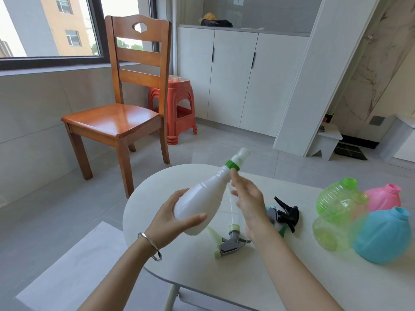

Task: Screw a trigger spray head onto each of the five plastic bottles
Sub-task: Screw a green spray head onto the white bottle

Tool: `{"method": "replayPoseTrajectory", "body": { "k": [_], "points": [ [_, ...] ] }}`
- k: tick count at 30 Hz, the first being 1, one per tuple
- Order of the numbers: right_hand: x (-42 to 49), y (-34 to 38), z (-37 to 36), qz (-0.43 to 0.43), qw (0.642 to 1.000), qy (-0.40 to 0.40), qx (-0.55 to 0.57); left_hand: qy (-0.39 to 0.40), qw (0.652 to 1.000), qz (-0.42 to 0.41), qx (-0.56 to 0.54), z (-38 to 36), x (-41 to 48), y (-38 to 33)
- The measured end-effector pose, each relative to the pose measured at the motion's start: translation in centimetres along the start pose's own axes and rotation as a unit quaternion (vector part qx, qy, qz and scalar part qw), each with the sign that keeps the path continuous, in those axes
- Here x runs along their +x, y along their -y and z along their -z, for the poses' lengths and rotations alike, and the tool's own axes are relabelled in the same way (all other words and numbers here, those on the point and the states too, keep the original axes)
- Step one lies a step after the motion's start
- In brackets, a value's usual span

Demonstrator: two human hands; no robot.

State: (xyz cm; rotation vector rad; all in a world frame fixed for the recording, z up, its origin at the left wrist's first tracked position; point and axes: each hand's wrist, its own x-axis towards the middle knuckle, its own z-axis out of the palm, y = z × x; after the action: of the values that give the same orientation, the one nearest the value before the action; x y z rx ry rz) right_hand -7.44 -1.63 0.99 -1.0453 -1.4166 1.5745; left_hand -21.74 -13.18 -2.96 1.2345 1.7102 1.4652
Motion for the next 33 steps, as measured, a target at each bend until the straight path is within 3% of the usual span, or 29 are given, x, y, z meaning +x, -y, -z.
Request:
{"method": "replayPoseTrajectory", "body": {
  "k": [4,6,19,28,33],
  "points": [
    [-0.3,-0.8,-1.2,-0.091,0.981,0.17,-0.026,-0.035,0.999,0.003,-0.029,0.6,0.6,0.3],
    [0.2,-0.9,-2.1,-0.076,0.976,0.202,-0.041,-0.034,0.999,0.005,-0.028,1.2,1.0,0.6],
    [8.7,-3.4,-11.9,0.123,0.965,0.165,-0.164,-0.082,0.986,-0.038,0.142,8.9,10.1,6.8],
    [12.3,-6.6,-14.9,0.14,0.964,0.152,-0.168,-0.09,0.989,-0.008,0.113,10.1,13.0,10.5],
    [12.9,-7.4,-15.2,0.105,0.974,0.145,-0.138,-0.071,0.994,-0.002,0.088,10.4,13.9,10.8]
  ]
}}
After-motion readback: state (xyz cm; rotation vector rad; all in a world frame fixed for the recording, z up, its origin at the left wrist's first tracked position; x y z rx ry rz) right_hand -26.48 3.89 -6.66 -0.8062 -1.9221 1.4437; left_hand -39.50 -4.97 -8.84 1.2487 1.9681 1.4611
